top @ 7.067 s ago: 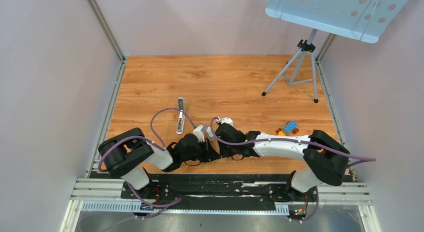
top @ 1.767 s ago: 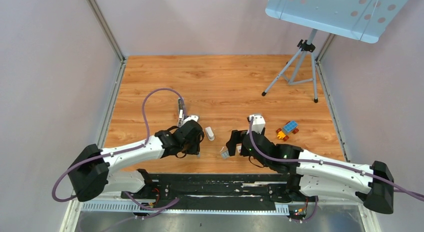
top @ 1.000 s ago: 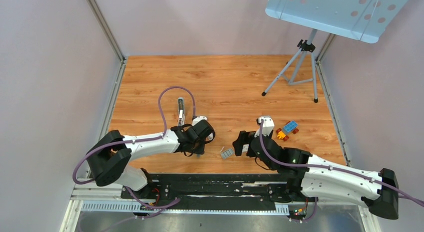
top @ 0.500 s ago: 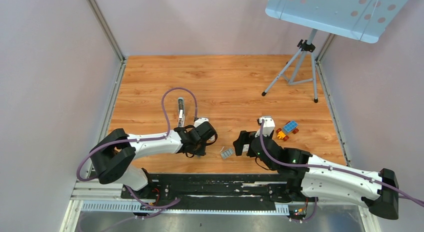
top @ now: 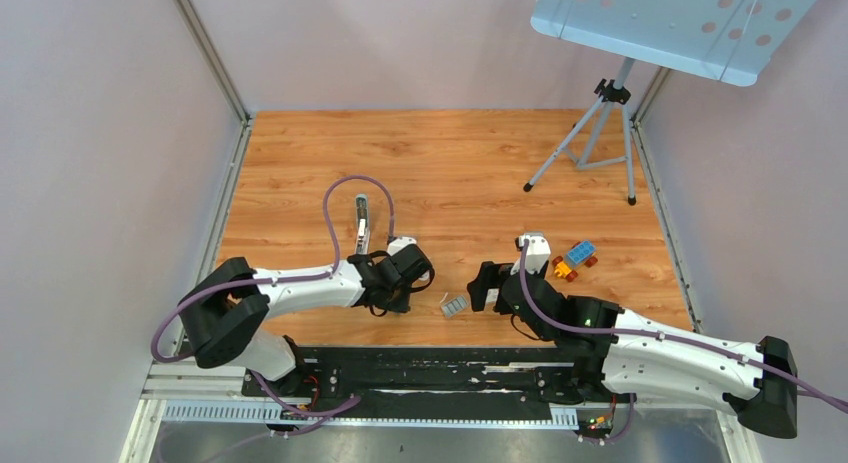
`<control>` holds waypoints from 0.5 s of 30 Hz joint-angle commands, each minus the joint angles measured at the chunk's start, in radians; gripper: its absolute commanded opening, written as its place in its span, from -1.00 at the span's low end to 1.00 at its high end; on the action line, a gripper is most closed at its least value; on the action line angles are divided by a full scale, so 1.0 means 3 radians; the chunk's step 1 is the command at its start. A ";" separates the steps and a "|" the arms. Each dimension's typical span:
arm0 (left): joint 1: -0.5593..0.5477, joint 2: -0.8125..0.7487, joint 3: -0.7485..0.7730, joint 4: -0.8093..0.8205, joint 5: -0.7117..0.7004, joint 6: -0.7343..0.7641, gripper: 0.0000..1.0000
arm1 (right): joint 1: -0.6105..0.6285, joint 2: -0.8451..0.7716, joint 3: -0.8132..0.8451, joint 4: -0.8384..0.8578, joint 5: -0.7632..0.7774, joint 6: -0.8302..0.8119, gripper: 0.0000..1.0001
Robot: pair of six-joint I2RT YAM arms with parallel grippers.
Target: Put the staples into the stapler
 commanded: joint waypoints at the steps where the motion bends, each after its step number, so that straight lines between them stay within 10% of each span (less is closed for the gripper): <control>1: -0.0031 -0.0091 -0.0020 -0.0082 -0.0030 -0.0009 -0.39 | 0.0035 -0.0013 -0.0054 -0.0104 0.0059 0.0051 1.00; 15: -0.0031 -0.0030 -0.0022 0.0017 0.0003 0.0051 -0.61 | 0.0034 -0.0047 -0.0079 -0.0105 0.0057 0.0058 0.99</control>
